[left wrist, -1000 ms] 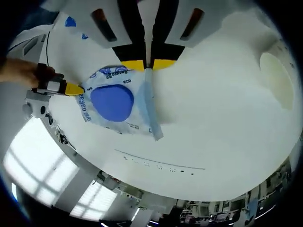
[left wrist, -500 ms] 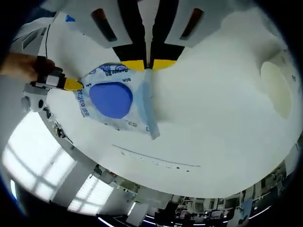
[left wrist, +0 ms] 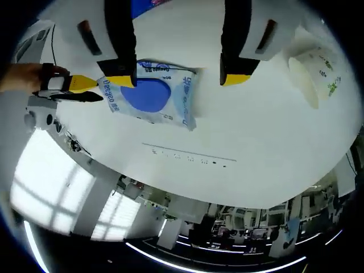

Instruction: Arrange the tabletop items into an orderly group along one side of the table until the central work area is clear of visible clutter.

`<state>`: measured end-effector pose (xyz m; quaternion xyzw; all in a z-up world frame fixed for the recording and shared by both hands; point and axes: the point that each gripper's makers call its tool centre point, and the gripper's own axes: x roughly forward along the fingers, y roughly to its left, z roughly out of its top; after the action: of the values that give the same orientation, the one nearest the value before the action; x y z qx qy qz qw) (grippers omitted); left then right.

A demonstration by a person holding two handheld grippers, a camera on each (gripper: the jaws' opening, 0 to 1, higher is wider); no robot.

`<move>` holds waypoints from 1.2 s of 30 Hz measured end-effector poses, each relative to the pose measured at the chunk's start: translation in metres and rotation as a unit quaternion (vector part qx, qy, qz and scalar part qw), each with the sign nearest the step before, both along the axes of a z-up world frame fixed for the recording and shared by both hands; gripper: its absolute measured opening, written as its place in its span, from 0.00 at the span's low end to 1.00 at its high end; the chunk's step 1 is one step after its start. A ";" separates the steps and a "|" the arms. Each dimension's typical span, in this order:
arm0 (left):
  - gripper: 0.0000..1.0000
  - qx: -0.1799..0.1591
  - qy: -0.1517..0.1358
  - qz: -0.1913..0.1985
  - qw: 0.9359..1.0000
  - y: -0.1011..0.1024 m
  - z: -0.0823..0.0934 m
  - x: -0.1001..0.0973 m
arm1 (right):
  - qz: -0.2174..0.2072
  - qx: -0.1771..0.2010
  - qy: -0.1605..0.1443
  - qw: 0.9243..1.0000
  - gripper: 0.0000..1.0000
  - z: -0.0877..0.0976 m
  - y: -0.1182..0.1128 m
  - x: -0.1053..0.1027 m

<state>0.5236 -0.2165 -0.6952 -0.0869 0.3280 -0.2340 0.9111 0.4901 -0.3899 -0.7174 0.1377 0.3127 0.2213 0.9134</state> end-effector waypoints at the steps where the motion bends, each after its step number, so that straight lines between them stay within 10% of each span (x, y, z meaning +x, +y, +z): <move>1: 0.63 0.006 -0.003 -0.005 1.000 0.001 0.001 -0.002 | 0.007 -0.010 0.000 1.000 0.82 0.001 0.000 -0.004; 36: 0.68 0.001 -0.010 -0.020 1.000 0.020 0.019 -0.049 | 0.016 -0.001 0.000 1.000 0.74 0.023 0.011 -0.055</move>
<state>0.4751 -0.1969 -0.6759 -0.0769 0.3210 -0.2526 0.9095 0.4356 -0.3790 -0.6941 0.1316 0.3154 0.2351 0.9099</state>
